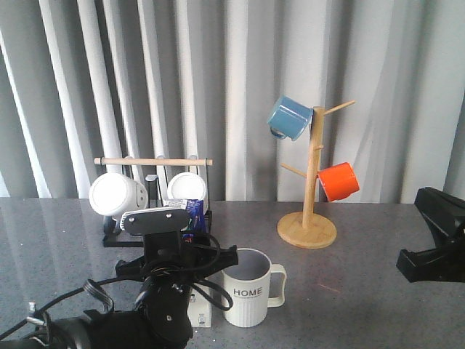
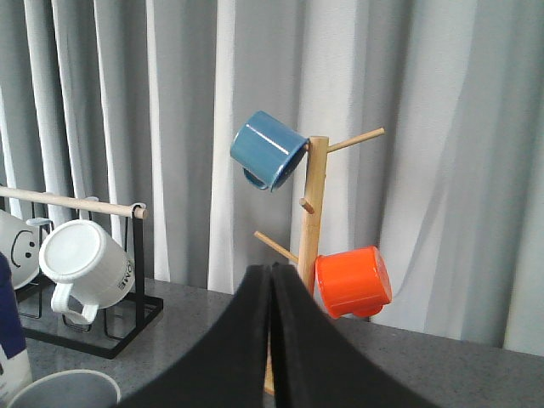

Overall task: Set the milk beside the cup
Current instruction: 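Carry the milk carton with the left gripper beside the white mug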

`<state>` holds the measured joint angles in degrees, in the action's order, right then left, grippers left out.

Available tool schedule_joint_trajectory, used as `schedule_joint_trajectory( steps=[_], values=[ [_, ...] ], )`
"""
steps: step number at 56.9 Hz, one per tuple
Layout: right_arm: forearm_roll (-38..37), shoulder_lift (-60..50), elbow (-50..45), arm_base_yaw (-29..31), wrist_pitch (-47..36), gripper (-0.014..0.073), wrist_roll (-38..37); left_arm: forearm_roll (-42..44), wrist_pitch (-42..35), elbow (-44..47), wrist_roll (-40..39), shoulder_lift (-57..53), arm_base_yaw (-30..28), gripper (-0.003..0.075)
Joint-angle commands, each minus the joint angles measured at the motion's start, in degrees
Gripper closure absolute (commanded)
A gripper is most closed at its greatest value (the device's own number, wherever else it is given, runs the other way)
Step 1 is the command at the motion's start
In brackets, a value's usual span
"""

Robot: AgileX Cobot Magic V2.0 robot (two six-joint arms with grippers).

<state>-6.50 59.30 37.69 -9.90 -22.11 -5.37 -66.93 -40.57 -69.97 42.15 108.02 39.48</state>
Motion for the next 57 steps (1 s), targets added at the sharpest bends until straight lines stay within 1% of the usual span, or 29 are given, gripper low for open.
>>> schedule_joint_trajectory(
  steps=[1,46,50,53,57],
  values=[
    [-0.14,-0.82,1.88,0.43,-3.94,0.0602,-0.10,1.57,-1.94,-1.74,-0.35,-1.53,0.00,0.0726],
    [-0.14,-0.82,1.88,0.43,-3.94,0.0602,-0.10,1.53,-2.05,-1.74,-0.35,-1.39,0.06,0.0718],
    [-0.14,-0.82,1.88,0.43,-3.94,0.0602,-0.10,1.53,-1.98,-1.74,-0.35,-1.53,0.06,0.0692],
    [-0.14,-0.82,1.88,0.43,-3.94,0.0602,-0.10,1.53,-1.85,-1.74,-0.35,-1.89,0.06,0.0648],
    [-0.14,-0.82,1.88,0.43,-3.94,0.0602,-0.10,1.53,-1.42,-1.74,0.57,-2.21,0.06,0.0539]
  ],
)
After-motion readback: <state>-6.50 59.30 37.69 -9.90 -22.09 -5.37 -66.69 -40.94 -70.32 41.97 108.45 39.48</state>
